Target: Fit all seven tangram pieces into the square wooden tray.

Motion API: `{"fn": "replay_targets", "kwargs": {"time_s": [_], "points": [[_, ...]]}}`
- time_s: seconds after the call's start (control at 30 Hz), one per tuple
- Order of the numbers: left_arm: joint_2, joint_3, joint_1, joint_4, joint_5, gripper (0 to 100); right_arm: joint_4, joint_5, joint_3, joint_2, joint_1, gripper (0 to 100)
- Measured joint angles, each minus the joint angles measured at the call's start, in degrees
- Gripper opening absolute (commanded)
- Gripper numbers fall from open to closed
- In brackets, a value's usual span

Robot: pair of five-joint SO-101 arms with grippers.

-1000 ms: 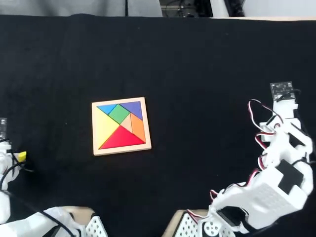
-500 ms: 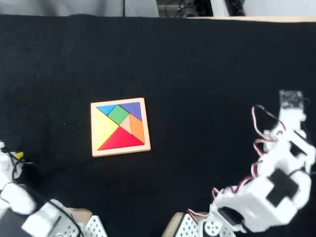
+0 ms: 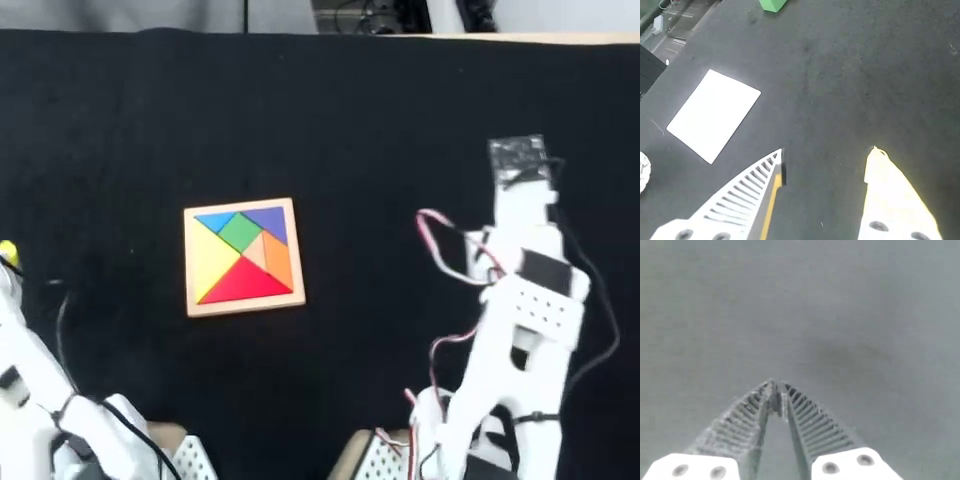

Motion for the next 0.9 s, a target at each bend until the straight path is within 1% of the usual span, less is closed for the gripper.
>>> {"fn": "replay_targets", "kwargs": {"time_s": [0.1,0.13,0.17,0.2,0.27,0.37,0.47,0.53,0.63,0.73,0.83,0.9], "points": [[7.6,-4.6,0.0,-1.3,0.0,3,1.7,-2.5,-0.1,-0.3,-4.7,1.1],[10.3,-6.4,0.0,-1.2,0.2,3,2.2,-3.4,-0.3,-0.3,-6.4,1.1],[13.0,-8.6,0.2,-0.4,0.2,5,2.7,-4.2,-0.8,-0.3,-8.1,1.1],[15.6,-11.1,0.3,0.7,0.4,5,3.4,-5.1,-1.4,-0.3,-10.0,1.1],[20.9,-16.7,0.3,3.3,0.6,2,4.4,-7.1,-2.5,-0.3,-14.0,1.1],[29.0,-25.8,0.3,8.2,1.0,3,4.6,-10.4,-3.2,-0.3,-20.4,1.1],[39.0,-36.0,1.7,12.2,3.9,3,3.9,-13.6,-3.2,-0.3,-25.5,1.1],[46.9,-43.7,2.6,14.6,5.6,3,2.1,-14.9,-2.6,-0.4,-27.1,1.1],[59.3,-56.1,2.9,18.2,5.7,3,-1.9,-15.4,1.2,-0.4,-27.5,1.1],[70.9,-67.4,2.9,19.6,5.6,3,-6.1,-15.6,6.1,-0.4,-27.5,1.1],[80.4,-75.2,2.5,19.8,5.5,3,-9.5,-15.6,9.2,-0.4,-27.6,1.1],[83.6,-78.4,1.8,19.9,5.6,3,-11.1,-15.8,9.9,-0.4,-27.5,1.1]]}}
